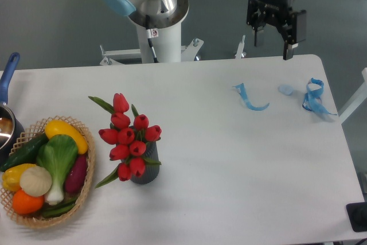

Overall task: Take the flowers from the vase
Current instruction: 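Move the open gripper from its start pose toward the tulip vase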

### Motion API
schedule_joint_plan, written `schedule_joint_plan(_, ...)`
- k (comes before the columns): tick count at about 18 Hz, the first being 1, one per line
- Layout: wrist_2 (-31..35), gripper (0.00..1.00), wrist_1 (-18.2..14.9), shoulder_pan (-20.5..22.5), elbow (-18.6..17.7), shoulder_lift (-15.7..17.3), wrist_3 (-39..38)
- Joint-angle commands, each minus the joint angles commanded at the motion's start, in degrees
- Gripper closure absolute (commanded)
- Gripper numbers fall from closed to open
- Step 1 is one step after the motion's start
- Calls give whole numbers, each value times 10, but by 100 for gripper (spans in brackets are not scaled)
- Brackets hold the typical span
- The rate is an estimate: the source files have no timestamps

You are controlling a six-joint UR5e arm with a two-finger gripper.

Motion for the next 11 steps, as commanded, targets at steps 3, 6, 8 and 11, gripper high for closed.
schedule_joint_plan(3, -3, 0, 3, 1, -7, 1, 2)
schedule_joint_plan(6, -2, 0, 3, 1, -25, 15, 0)
schedule_joint_plan(8, -9, 0, 10, 2, -40, 18, -15)
schedule_joint_plan(11, -15, 0, 11, -3, -51, 18, -72)
